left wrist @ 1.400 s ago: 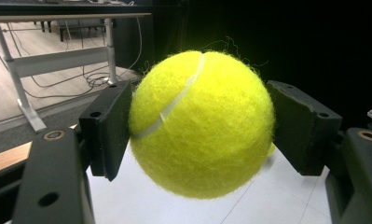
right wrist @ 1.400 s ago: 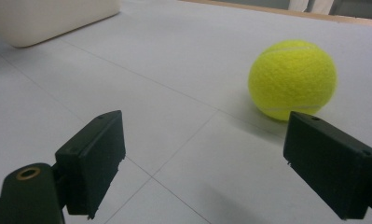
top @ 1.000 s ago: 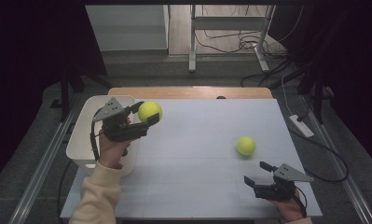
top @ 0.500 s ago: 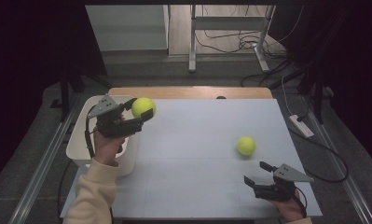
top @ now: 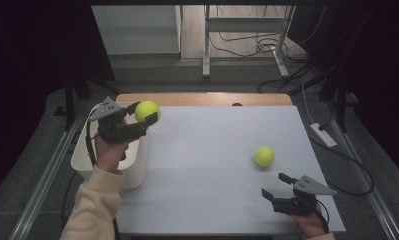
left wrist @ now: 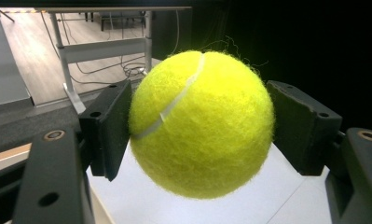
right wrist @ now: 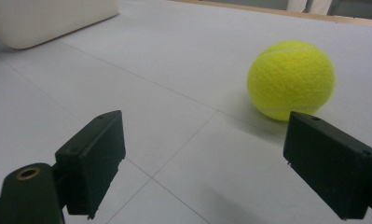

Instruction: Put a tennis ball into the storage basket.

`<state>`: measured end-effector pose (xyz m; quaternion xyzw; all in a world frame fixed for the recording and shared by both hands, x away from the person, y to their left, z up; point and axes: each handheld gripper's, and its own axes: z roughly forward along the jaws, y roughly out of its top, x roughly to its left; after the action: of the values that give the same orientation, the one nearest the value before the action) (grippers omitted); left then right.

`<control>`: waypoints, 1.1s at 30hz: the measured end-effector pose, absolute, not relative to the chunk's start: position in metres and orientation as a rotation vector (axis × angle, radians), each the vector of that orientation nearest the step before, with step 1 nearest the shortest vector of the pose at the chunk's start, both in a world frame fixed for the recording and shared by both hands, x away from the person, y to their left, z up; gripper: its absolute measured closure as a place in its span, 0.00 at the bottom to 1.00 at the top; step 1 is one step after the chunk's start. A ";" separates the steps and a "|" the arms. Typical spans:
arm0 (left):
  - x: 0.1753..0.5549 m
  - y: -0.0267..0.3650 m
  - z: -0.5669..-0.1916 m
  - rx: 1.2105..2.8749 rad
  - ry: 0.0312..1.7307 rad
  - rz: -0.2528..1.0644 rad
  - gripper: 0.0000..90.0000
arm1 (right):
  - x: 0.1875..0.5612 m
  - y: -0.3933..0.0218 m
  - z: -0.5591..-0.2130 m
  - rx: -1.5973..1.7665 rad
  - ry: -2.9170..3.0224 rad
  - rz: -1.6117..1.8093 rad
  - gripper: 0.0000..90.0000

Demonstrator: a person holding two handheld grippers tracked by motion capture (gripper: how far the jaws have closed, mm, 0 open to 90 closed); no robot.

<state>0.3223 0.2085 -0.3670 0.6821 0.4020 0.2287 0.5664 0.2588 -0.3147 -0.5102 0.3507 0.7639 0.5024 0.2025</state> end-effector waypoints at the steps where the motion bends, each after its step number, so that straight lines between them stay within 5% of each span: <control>1: 0.323 0.210 -0.367 1.601 0.952 0.537 0.31 | 0.259 -0.315 -0.510 0.979 2.132 1.402 0.14; 33: 0.347 0.237 -0.371 1.638 1.084 0.546 0.31 | 0.259 -0.315 -0.510 0.979 2.128 1.401 0.14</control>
<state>0.3466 0.2373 -0.3706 0.6843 0.4528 0.2282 0.5241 0.2589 -0.3150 -0.5103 0.3509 0.7632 0.5025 0.2045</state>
